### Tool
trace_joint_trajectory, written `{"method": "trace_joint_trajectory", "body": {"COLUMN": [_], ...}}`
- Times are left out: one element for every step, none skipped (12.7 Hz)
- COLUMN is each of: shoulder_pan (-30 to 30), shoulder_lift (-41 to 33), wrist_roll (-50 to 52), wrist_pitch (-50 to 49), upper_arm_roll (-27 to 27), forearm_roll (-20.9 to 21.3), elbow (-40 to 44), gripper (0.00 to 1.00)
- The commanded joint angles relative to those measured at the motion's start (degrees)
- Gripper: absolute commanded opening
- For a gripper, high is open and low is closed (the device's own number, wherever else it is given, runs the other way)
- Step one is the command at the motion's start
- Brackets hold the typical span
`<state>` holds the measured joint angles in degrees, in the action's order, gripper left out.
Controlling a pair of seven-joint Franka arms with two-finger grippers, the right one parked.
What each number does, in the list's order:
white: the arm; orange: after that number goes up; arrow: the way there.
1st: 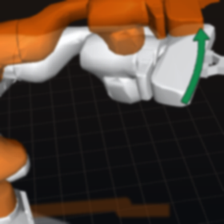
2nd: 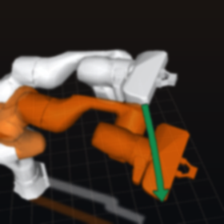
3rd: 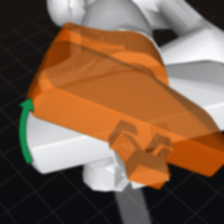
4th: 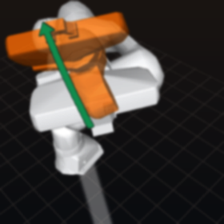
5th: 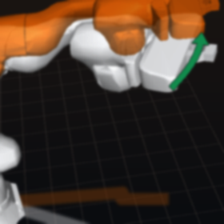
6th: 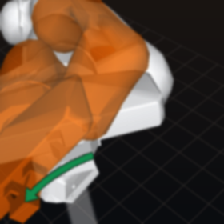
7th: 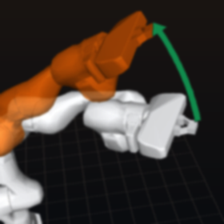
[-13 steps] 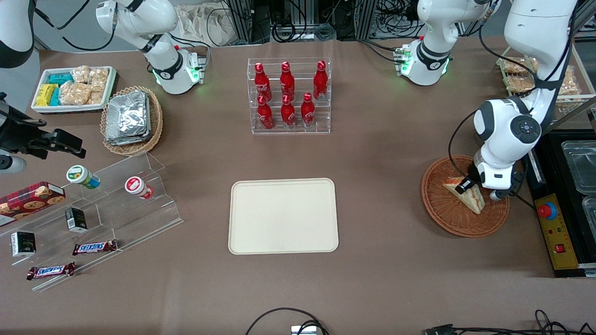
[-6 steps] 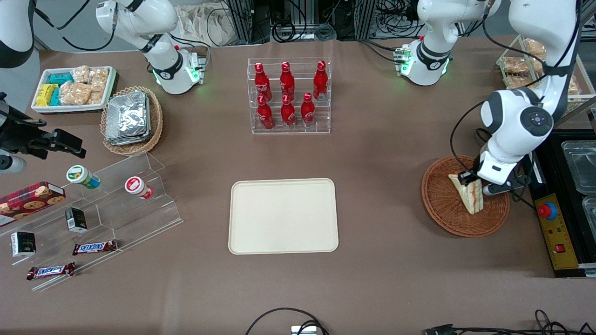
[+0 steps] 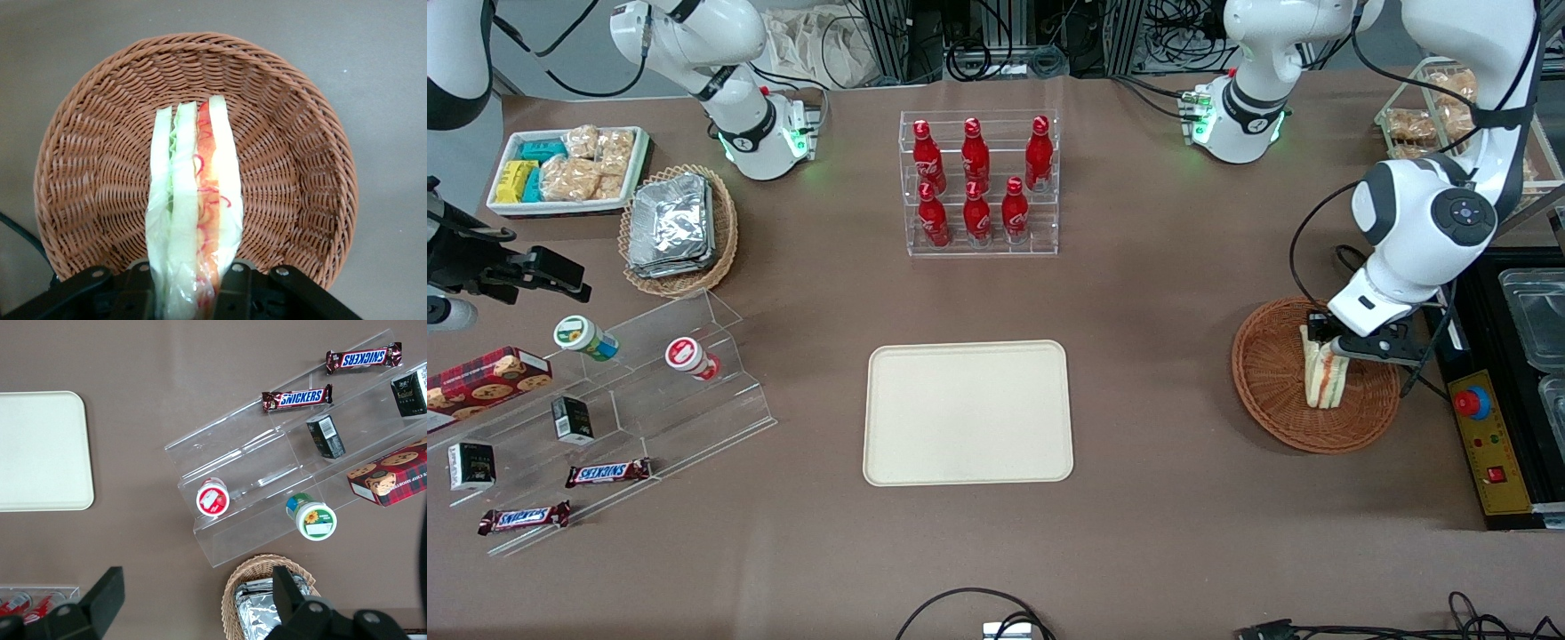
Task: Place sandwich from basket to tray
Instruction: 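Close the left gripper on the sandwich's upright edge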
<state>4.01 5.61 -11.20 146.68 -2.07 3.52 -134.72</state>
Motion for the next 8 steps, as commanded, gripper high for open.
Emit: {"method": "trace_joint_trajectory", "body": {"shoulder_pan": [-0.1,-0.1,-0.2,-0.2,-0.2,-0.2,-0.2,-0.2], "shoulder_lift": [-1.5,-2.3,-3.1,-3.1,-2.9,-2.6,-2.1,-1.7], "wrist_roll": [-0.8,-0.3,-0.2,0.2,1.9,4.1,4.7,5.2], "wrist_pitch": [-0.7,-1.3,-3.3,-6.2,-10.2,-15.1,-19.4,-22.2], "upper_arm_roll": [-0.5,-1.2,-2.9,-3.8,-5.3,-7.0,-8.3,-9.5], "forearm_roll": [0.0,-0.3,-0.8,-0.8,-0.8,-0.8,-0.9,-1.6], "elbow": [0.6,1.6,2.9,5.3,8.7,12.8,16.7,19.6], "gripper": [0.24,0.23,0.23,0.23,0.23,0.24,0.24,0.24]}}
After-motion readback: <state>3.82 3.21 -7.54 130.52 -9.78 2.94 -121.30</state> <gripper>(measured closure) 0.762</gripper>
